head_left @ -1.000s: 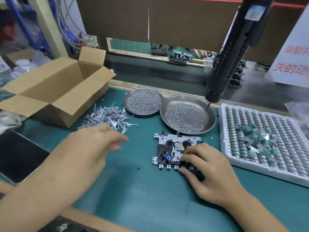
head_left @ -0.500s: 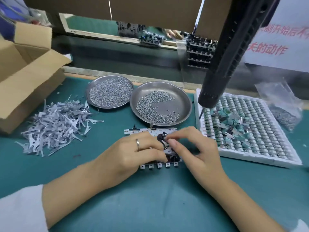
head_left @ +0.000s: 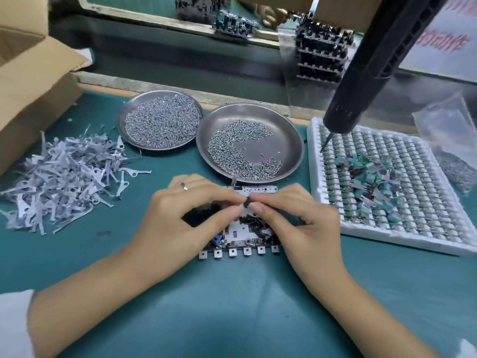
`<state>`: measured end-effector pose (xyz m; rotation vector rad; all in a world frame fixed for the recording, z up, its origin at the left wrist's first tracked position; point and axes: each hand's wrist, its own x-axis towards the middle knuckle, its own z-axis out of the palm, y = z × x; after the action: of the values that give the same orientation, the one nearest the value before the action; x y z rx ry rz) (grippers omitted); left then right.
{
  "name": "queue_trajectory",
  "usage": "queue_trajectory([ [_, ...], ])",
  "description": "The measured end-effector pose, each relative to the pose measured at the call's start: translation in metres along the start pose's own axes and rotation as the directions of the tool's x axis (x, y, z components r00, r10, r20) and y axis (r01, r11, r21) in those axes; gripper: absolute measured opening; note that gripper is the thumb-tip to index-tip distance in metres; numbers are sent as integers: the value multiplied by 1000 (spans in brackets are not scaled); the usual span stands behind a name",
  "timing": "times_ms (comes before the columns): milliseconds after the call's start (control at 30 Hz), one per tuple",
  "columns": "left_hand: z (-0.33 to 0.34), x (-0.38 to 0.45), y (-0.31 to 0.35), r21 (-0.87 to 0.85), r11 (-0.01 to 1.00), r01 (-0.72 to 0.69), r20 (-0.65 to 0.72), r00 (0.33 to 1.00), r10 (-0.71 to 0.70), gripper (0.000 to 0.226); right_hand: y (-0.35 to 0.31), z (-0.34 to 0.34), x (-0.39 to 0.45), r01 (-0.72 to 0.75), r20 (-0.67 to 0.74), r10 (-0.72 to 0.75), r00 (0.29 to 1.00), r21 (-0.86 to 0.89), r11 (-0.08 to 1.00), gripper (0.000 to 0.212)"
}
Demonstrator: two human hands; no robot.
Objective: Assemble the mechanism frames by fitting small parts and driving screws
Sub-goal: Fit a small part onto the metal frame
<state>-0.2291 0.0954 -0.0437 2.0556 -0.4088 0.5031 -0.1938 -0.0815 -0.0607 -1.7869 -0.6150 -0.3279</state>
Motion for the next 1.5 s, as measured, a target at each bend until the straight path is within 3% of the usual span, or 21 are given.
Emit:
queue_trajectory([
  [234, -1, -5, 6, -25, 984, 176, 22, 984, -175, 16, -3, -4, -5, 12, 109, -7, 994, -47, 999, 14],
  [534, -1, -5, 4, -39, 972, 233, 126, 966, -227, 20, -6, -7, -9, -71, 157, 72, 985, -11, 997, 14],
  [1034, -6, -1, 7, 5, 977, 211, 220, 953, -207, 37, -6, -12, -9, -4, 256, 26, 966, -86, 996, 9],
  [1168, -6, -1, 8, 12, 981, 192, 226, 956, -189, 39, -4, -15, -10, 164, 328, -96, 940, -186, 969, 11],
  [1301, -4, -1, 7, -10, 984, 180, 218, 960, -174, 39, -2, -11, -15, 292, 301, -196, 933, -317, 902, 5],
  [1502, -4, -3, 5, 5, 980, 197, 208, 959, -194, 37, -1, -6, -20, 279, 228, -206, 952, -358, 891, 3],
])
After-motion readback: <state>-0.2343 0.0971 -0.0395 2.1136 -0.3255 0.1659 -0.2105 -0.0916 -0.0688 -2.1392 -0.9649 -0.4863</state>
